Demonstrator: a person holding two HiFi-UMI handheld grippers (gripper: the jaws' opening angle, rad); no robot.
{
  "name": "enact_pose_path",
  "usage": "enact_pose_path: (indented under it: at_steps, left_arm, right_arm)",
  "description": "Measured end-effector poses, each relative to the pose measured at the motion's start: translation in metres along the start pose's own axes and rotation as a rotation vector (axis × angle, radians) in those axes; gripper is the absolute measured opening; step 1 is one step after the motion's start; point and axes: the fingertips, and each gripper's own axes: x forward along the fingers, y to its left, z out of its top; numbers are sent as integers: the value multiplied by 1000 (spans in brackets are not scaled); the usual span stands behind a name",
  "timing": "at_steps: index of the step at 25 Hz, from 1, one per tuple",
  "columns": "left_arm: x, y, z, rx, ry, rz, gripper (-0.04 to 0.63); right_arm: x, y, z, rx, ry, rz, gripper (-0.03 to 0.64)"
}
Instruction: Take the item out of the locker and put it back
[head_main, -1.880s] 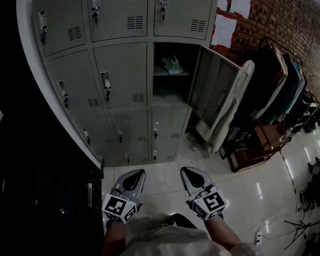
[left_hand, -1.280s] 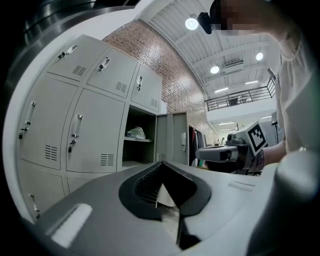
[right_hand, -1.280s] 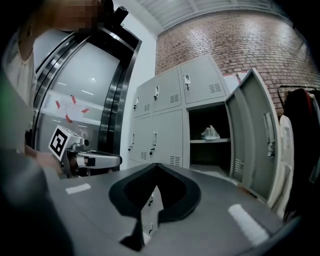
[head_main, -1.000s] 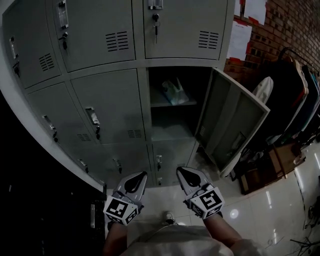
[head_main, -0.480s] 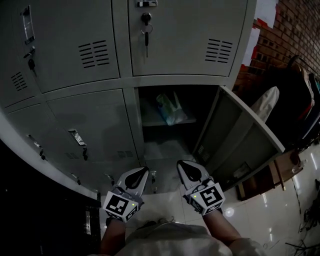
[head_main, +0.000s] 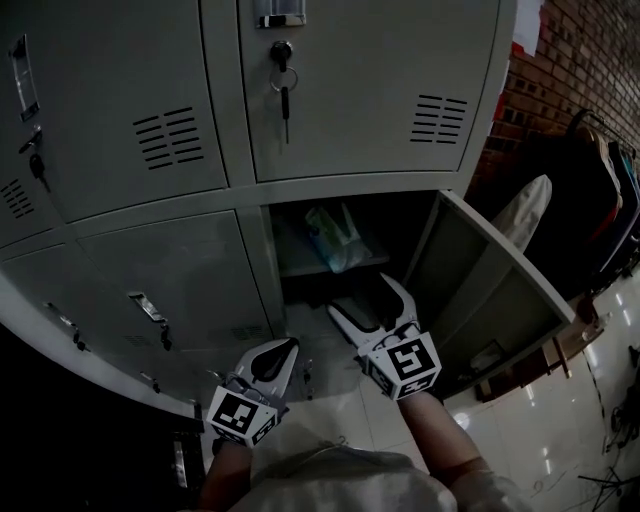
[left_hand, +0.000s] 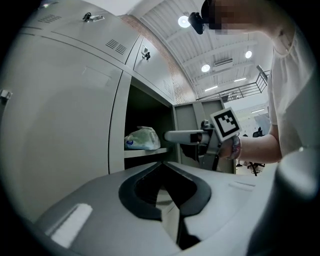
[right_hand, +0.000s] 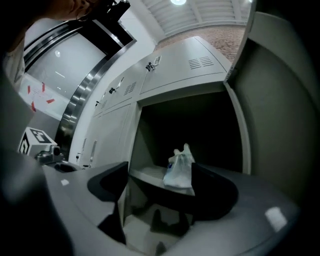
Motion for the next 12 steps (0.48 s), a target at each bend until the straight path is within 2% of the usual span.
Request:
enact_pose_path:
  at_steps: [3, 6, 10, 12]
  left_arm:
    - [0, 8, -3, -1, 4, -1, 5]
    - [0, 13, -7, -2, 7, -8, 5]
    - [-5, 30, -4, -24, -6, 11, 5]
    - [-6, 38, -1, -28, -14, 21, 5]
  right_arm:
    - [31, -18, 17, -22, -18, -29, 427]
    - [59, -34, 19, -51, 21, -71, 462]
    - [77, -51, 14, -44, 51, -129, 457]
    - [81, -57, 11, -39, 71, -146, 404]
